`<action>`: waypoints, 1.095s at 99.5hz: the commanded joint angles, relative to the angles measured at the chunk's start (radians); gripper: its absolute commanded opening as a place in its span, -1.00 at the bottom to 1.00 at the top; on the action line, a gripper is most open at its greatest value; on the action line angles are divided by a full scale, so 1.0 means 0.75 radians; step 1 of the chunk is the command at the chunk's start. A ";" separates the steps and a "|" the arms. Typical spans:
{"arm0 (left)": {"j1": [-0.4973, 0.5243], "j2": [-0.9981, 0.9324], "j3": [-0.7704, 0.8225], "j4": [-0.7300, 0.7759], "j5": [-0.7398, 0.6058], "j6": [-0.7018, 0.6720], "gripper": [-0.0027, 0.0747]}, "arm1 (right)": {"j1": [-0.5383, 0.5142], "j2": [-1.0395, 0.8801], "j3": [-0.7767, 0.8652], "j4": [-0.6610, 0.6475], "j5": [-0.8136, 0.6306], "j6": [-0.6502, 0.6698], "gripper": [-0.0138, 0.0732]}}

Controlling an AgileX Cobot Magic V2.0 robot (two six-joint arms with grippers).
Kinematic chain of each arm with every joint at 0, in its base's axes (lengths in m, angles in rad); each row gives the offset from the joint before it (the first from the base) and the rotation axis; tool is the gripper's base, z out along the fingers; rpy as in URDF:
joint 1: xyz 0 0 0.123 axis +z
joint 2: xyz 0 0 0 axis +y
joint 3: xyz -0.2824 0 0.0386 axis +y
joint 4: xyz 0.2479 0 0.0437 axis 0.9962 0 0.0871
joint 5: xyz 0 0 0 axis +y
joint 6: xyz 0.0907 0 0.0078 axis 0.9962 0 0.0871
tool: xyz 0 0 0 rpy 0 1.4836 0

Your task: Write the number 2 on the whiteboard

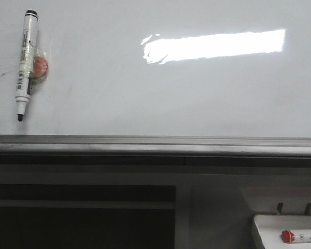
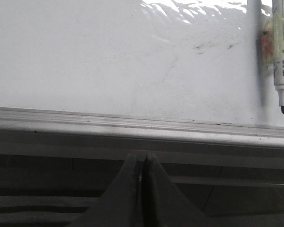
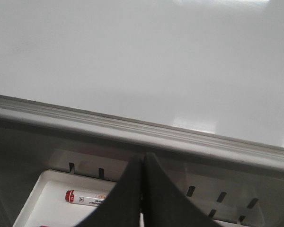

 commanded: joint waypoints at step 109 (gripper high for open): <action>0.005 -0.036 0.015 0.189 -0.123 -0.012 -0.98 | -0.010 -0.027 0.033 -0.019 -0.038 -0.008 -0.85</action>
